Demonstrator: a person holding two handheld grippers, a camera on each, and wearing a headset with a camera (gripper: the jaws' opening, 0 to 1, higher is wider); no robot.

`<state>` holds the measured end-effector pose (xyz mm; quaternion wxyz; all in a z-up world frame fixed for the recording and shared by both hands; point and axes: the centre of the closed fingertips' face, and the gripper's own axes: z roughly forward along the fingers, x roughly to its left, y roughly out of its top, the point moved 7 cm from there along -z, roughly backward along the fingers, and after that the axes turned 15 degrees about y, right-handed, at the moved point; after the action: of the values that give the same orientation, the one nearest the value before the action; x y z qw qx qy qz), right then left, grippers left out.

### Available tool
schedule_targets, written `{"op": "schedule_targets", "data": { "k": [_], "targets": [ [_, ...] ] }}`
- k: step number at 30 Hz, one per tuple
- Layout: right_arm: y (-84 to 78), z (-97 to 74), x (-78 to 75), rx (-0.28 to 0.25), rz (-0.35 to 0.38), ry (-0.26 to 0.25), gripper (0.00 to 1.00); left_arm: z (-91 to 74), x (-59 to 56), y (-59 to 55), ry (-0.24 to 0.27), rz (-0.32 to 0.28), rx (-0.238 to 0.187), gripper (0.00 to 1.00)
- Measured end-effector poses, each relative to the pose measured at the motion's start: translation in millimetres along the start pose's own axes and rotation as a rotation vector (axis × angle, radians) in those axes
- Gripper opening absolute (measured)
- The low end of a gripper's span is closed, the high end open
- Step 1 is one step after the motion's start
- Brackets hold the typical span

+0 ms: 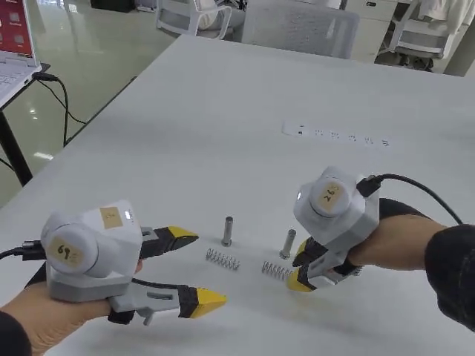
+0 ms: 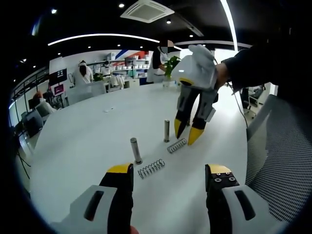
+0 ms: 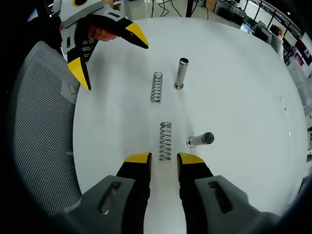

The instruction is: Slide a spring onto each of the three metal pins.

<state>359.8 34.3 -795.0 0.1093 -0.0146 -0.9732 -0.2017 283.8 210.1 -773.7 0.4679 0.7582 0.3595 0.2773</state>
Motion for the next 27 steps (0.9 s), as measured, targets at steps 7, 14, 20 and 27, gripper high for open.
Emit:
{"op": "schedule_targets", "data": {
  "k": [7, 14, 20, 27],
  "targets": [
    [1.0, 5.3, -1.5, 0.015, -0.008, -0.012, 0.20, 0.6, -0.2, -0.3, -0.001, -0.002, 0.000, 0.57],
    [1.4, 7.7, -1.8, 0.025, -0.012, -0.011, 0.17, 0.7, 0.1, -0.8, 0.000, -0.004, 0.000, 0.57],
    [1.4, 8.0, -1.8, 0.022, -0.003, -0.009, 0.13, 1.4, -0.9, -0.1, -0.003, -0.002, -0.001, 0.56],
    [0.8, 6.6, 0.6, 0.014, 0.004, -0.010, 0.13, 2.7, -3.6, 1.0, -0.011, 0.005, 0.000, 0.56]
  ]
}}
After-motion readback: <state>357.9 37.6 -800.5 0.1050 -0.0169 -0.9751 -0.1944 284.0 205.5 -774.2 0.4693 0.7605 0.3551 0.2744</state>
